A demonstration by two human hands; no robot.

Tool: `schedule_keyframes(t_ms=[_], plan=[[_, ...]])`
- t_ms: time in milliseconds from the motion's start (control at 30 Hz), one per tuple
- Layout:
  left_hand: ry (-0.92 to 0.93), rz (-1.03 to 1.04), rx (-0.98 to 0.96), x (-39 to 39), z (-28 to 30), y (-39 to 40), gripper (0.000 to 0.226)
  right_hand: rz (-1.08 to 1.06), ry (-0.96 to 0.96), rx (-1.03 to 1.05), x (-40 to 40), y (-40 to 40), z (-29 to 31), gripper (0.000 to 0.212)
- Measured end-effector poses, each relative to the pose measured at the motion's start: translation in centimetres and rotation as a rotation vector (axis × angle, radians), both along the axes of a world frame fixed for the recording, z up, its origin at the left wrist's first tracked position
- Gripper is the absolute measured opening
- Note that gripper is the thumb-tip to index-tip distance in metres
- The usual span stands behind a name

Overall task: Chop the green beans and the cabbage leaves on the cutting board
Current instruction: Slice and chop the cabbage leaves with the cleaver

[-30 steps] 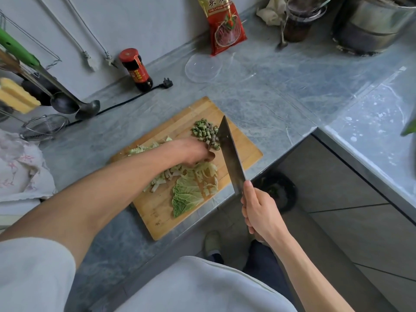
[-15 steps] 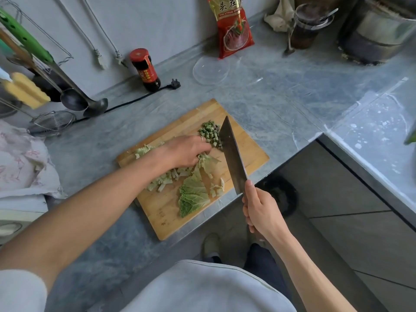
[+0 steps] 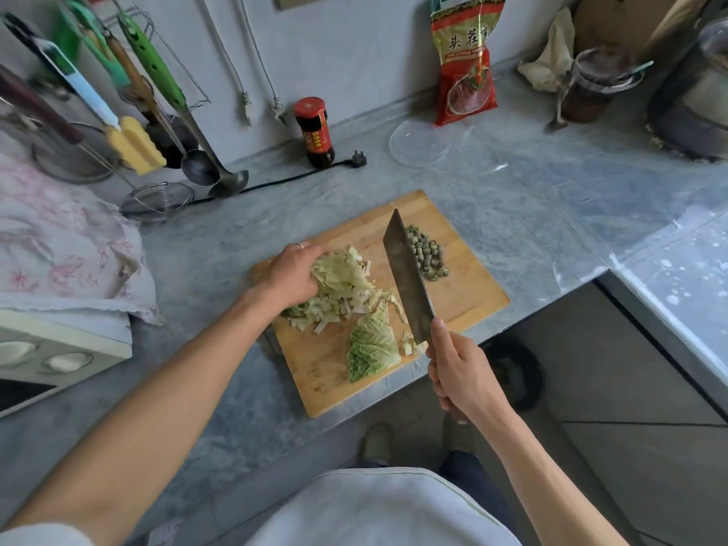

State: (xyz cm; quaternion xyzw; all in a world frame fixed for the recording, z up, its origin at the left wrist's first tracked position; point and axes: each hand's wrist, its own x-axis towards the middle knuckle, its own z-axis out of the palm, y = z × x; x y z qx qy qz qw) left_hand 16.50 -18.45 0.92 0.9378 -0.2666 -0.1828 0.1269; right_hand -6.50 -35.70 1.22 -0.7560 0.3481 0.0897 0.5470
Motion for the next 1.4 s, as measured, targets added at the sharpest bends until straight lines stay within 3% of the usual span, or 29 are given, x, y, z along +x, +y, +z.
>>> schedule_keyframes(t_ms=[133, 233, 300, 367, 500, 633, 833, 933, 1067, 1300, 1400], plan=[[-0.211, -0.11, -0.149, -1.4, -0.7, -0.4, 0.056, 0.012, 0.002, -0.034, -0.3, -0.3, 0.2, 0.065], [-0.136, -0.249, -0.21, -2.9, -1.3, -2.7, 0.042, -0.007, 0.019, -0.077, -1.0, -1.1, 0.1, 0.063], [-0.028, -0.334, -0.148, -4.1, -1.6, -4.8, 0.042, -0.034, 0.029, -0.093, -1.7, -1.8, 0.1, 0.066], [0.034, -0.398, -0.015, -5.5, -2.2, -6.8, 0.058, -0.063, 0.032, -0.094, -2.3, -2.3, 0.1, 0.07], [-0.043, -0.538, 0.279, -8.3, -3.8, -9.7, 0.084, -0.116, 0.027, -0.084, -3.7, -3.0, 0.3, 0.065], [-0.076, -0.55, 0.253, -8.9, -4.8, -10.7, 0.06, -0.148, 0.039, -0.094, -4.5, -3.5, 0.2, 0.06], [0.151, -0.559, 0.037, -7.8, -5.1, -10.6, 0.014, -0.163, 0.028, -0.06, -5.0, -3.9, -0.1, 0.063], [0.175, -0.594, 0.071, -7.8, -5.5, -10.8, 0.015, -0.158, 0.036, -0.041, -4.9, -3.9, -0.3, 0.069], [0.074, -0.613, 0.105, -6.8, -4.6, -11.0, 0.012, -0.136, 0.038, -0.034, -4.8, -3.9, -0.2, 0.07], [-0.031, -0.389, 0.033, -2.1, -3.6, -9.3, 0.026, -0.118, 0.036, -0.031, -4.6, -4.3, -0.1, 0.071], [-0.08, -0.495, -0.022, -3.1, -3.6, -9.4, 0.026, -0.131, 0.032, -0.014, -4.4, -4.5, -0.1, 0.071]])
